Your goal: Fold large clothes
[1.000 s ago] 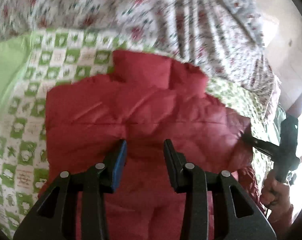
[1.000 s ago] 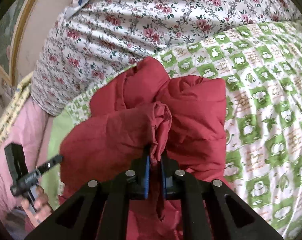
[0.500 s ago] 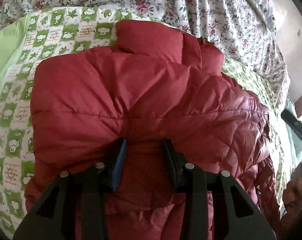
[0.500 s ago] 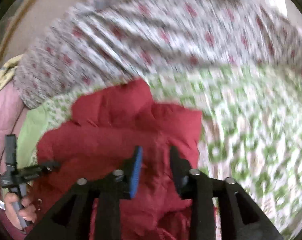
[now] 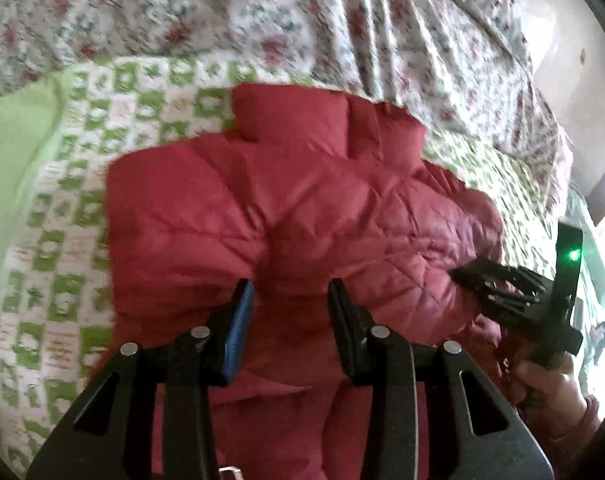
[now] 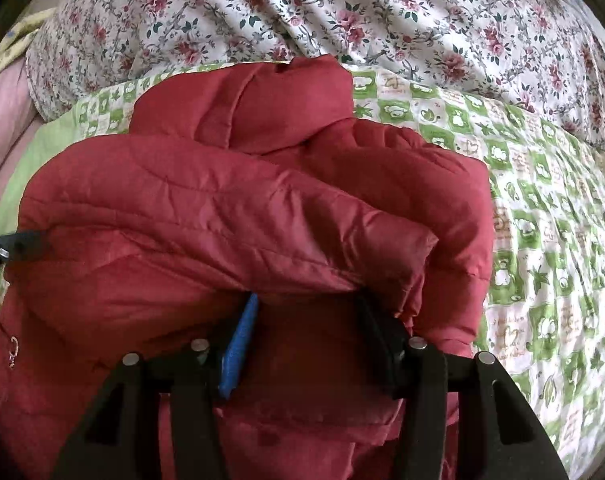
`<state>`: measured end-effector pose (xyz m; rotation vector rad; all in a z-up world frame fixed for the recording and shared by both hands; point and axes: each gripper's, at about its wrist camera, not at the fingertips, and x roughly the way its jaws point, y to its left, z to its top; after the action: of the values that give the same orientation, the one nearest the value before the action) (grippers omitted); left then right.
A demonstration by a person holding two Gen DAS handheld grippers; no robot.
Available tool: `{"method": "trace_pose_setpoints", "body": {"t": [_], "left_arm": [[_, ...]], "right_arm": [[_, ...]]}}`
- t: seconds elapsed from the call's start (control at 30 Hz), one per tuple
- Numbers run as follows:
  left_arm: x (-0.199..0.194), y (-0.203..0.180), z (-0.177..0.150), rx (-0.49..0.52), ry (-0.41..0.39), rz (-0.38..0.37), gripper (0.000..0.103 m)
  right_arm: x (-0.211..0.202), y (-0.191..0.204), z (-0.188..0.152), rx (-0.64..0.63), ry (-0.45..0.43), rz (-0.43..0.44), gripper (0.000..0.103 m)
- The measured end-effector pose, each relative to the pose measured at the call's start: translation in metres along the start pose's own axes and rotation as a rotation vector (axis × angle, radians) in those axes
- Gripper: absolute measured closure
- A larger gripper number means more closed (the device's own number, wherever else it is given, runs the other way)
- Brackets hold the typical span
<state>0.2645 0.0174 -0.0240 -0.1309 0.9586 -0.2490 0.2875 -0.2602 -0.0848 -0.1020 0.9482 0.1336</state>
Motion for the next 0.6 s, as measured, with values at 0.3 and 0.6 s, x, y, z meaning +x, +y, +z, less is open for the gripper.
{"method": "trace_pose_setpoints", "body": {"t": [0.3,0.6], "left_arm": [[0.046,0.013,-0.010,0.008,0.100,0.124,0.067],[0.050,0.008,-0.012,-0.019,0.105,0.186,0.067]], "right_arm": [[-0.004,-0.006,-0.004,0.026,-0.042,0.050,0.051],[-0.025,-0.010,-0.013,0.064,-0.114,0.101,0.048]]}}
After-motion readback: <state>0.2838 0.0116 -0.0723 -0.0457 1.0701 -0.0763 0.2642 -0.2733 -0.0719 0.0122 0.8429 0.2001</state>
